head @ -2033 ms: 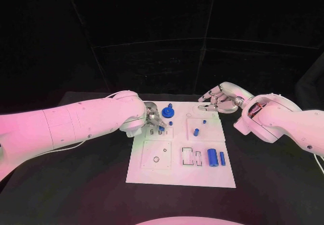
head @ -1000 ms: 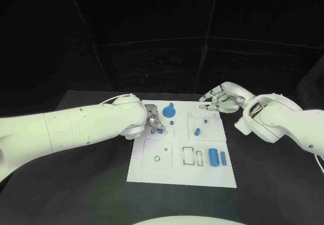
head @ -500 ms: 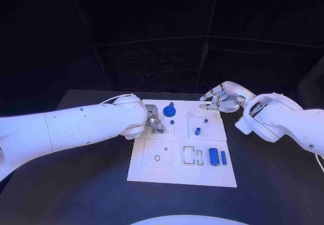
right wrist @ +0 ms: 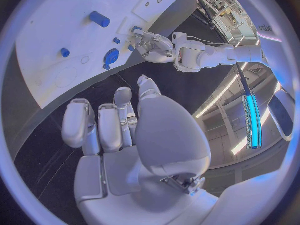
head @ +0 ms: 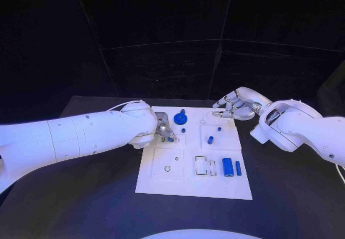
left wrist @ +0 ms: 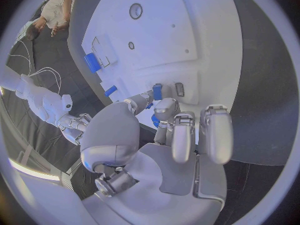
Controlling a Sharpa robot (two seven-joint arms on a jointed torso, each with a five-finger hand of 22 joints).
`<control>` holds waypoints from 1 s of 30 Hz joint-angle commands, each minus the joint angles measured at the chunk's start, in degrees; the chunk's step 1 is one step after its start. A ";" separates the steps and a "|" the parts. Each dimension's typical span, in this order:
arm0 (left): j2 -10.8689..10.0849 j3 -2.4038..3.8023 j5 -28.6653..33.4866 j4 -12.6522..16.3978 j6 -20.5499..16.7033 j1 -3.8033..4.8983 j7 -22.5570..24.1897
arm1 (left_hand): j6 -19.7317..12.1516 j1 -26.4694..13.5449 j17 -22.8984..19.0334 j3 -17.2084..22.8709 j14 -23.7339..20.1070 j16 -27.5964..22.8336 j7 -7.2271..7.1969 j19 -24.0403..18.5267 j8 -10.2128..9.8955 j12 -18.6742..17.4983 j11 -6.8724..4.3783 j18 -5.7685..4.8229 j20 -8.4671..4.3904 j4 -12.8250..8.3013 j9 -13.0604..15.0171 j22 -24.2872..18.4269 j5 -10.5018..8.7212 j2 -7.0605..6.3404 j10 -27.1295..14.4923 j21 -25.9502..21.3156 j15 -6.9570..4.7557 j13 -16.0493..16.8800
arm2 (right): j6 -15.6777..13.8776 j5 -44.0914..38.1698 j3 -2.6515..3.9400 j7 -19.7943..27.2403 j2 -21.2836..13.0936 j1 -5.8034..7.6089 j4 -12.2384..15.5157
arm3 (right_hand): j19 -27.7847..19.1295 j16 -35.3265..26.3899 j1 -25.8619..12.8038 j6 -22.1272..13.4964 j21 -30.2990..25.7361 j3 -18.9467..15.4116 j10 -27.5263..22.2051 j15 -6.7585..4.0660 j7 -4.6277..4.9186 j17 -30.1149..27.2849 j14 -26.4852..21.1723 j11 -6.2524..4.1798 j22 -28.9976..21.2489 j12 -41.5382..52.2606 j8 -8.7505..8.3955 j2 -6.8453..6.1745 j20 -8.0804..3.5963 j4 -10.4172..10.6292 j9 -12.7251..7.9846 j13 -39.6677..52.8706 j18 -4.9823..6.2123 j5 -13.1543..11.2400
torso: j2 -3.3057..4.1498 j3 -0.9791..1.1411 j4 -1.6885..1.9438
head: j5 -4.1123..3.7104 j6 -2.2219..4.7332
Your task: Assemble the parts on the task board
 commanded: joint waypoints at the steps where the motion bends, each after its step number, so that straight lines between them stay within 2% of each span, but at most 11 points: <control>1: 0.11 -0.15 -0.35 -0.23 0.77 -0.14 -0.82 | 0.59 -1.61 15.10 -2.11 6.04 0.18 0.02 2.12 0.28 0.38 -0.05 -1.09 -0.32 1.46 0.02 3.81 -0.41 -0.19 0.33 0.41 -0.42 0.20 | 0.43 0.16 0.03 0.46 0.04 0.10 0.05 | -0.49 -0.18 -0.08 0.40 -0.21 -0.30 -0.18 -0.50 0.12 -0.08 1.17 -0.05 -0.09 -0.33 0.35 0.34 0.08 -0.08 0.07 -0.09 1.09 0.07 | 0.03 0.02 -0.02 | -0.04 0.00; 8: 0.54 -0.14 -0.34 -0.85 0.68 -0.13 -0.75 | 0.90 -3.22 15.10 -6.05 6.04 0.18 -0.01 2.19 0.18 0.74 -0.05 -1.11 -0.35 3.82 -0.09 4.01 -0.48 0.27 0.36 0.45 -0.45 0.42 | 0.46 0.16 0.03 0.42 0.03 0.10 0.09 | -0.64 -0.33 -0.19 0.37 -0.36 -0.37 -0.28 -0.50 0.12 -0.27 1.14 -0.05 -0.33 -0.52 0.35 0.39 0.08 0.01 0.06 -0.28 1.14 0.19 | 0.03 0.02 0.00 | -0.09 0.03; 18: 1.23 -0.13 -0.34 -1.83 1.44 -0.11 -0.28 | 1.58 -3.53 15.10 -8.38 6.04 0.18 -0.26 2.12 0.33 2.05 -0.24 -1.04 -0.44 5.17 -0.10 3.79 -0.40 1.16 1.14 0.24 -0.58 1.69 | 0.65 0.16 0.03 0.39 -0.05 0.10 0.15 | -0.80 -0.57 -0.28 0.35 -0.52 -0.43 -0.41 -0.50 0.13 -0.60 1.07 -0.04 -0.58 -0.75 0.35 0.44 0.08 0.08 0.06 -0.51 1.20 0.25 | 0.00 0.02 -0.03 | -0.18 -0.13; 30: 1.43 -0.13 -0.34 -2.38 0.94 -0.11 -0.02 | 2.48 -4.65 15.10 -11.23 6.04 0.18 -0.54 2.39 0.63 2.66 -0.47 -1.19 -0.58 6.82 -0.09 4.56 -0.42 1.07 1.66 0.71 -0.75 2.15 | 0.65 0.16 0.03 0.36 -0.12 0.10 0.21 | -0.93 -0.77 -0.45 0.34 -0.66 -0.59 -0.52 -0.49 0.13 -0.82 1.02 -0.03 -0.79 -0.95 0.36 0.39 0.08 0.19 0.06 -0.71 1.24 0.24 | 0.01 0.01 0.03 | -0.29 -0.07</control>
